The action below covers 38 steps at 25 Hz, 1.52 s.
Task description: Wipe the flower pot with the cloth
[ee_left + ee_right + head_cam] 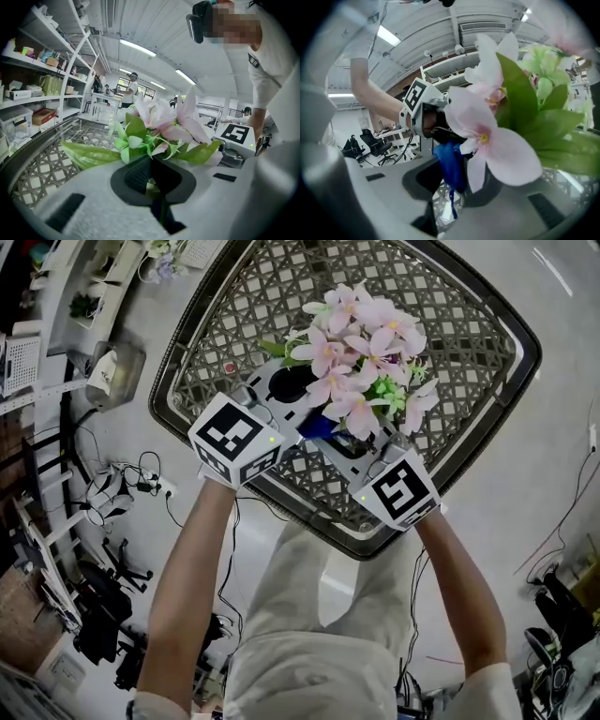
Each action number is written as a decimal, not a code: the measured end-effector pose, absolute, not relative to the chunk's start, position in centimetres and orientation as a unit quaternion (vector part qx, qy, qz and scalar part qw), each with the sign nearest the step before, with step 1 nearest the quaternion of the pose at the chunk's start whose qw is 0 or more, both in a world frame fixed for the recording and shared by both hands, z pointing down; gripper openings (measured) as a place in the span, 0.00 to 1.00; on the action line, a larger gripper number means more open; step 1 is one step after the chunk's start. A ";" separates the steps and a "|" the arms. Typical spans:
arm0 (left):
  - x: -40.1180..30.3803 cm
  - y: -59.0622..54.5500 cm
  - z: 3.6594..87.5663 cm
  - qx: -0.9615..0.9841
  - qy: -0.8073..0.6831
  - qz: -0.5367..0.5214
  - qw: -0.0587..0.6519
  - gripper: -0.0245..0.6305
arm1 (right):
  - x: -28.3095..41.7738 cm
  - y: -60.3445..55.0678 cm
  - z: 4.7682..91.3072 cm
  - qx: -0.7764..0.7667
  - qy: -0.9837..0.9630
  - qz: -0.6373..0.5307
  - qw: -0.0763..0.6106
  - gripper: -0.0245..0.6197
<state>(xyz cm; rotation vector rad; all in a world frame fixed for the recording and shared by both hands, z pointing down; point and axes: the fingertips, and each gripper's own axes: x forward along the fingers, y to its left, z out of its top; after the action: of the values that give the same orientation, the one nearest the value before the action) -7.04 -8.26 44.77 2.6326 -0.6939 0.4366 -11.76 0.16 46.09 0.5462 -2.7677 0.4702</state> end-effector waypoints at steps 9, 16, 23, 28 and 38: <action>-8.0 -7.3 43.4 0.928 -0.280 0.127 0.210 0.07 | -10.0 3.2 45.6 0.162 -0.959 0.153 0.173 0.21; -9.9 -5.4 41.8 0.903 -0.348 0.108 0.227 0.07 | -7.4 4.3 42.9 0.190 -0.954 0.161 0.167 0.21; -10.3 -2.9 37.8 0.889 -0.396 0.113 0.200 0.07 | -4.0 4.6 37.0 0.225 -0.951 0.153 0.147 0.21; -9.7 -1.5 32.9 0.886 -0.411 0.113 0.180 0.07 | -1.6 4.4 32.0 0.259 -0.944 0.156 0.130 0.21; -8.1 2.3 21.9 0.888 -0.427 0.087 0.145 0.07 | 4.4 4.7 20.6 0.333 -0.927 0.140 0.098 0.19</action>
<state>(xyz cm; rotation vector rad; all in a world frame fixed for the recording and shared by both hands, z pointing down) -8.08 2.29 21.87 2.5597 -1.2294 0.2500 4.37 4.74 20.56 0.9862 -2.7444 0.4136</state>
